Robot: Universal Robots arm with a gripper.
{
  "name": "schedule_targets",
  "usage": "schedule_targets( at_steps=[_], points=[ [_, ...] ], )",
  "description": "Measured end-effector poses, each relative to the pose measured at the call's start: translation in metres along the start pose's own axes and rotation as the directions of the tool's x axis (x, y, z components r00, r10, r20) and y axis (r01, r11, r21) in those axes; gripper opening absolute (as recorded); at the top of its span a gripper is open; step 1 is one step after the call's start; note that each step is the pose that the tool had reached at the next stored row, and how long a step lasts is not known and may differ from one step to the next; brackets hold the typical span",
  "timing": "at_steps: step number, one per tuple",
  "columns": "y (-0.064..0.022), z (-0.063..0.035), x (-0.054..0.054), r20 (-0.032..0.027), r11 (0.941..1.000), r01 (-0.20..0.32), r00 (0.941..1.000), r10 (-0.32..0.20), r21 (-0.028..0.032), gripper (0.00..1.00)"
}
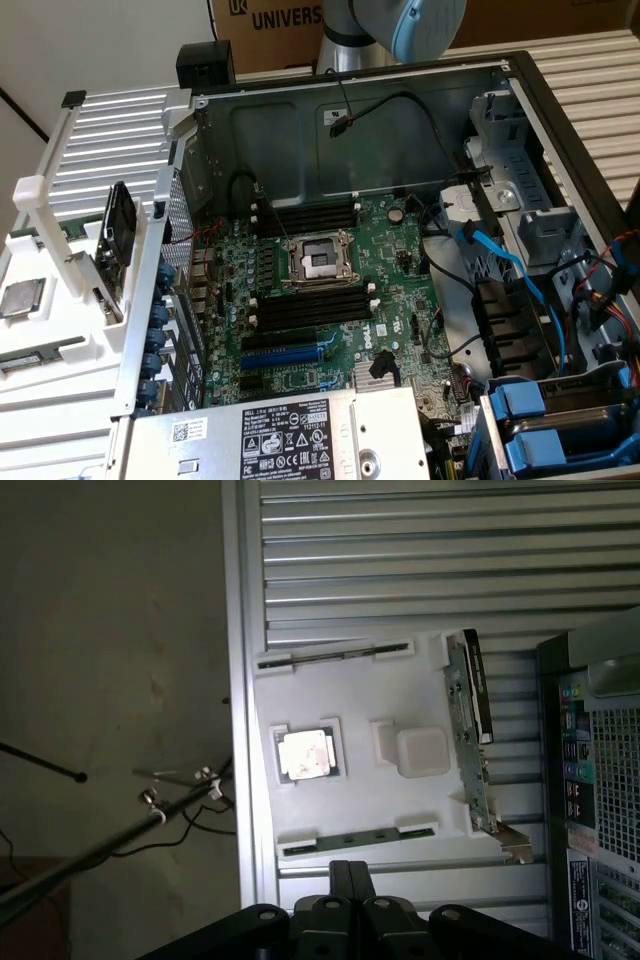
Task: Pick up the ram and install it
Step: 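Pick up the ram and move it above insertion slot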
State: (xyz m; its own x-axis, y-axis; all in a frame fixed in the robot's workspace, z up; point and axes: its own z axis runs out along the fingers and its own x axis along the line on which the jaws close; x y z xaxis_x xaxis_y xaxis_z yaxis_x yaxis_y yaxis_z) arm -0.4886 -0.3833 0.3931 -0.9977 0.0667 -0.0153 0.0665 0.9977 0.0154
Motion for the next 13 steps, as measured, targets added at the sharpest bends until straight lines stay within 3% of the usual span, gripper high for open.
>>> schedule_targets(
  at_steps=[3, 6, 7, 13],
  points=[
    [0.0013, 0.0, 0.0009, 0.003, 0.9999, 0.011, 0.9999, -0.011, 0.0003, 0.11],
    [0.0015, 0.0, 0.0009, 0.0021, 0.9969, 0.078, 0.9969, -0.078, -0.0008, 0.11],
    [0.0015, 0.0, 0.001, 0.0016, 0.9934, 0.115, 0.9934, -0.115, -0.0014, 0.11],
    [0.0015, 0.0, 0.0009, 0.0003, 0.9749, 0.223, 0.9749, -0.223, -0.0034, 0.11]
  ],
)
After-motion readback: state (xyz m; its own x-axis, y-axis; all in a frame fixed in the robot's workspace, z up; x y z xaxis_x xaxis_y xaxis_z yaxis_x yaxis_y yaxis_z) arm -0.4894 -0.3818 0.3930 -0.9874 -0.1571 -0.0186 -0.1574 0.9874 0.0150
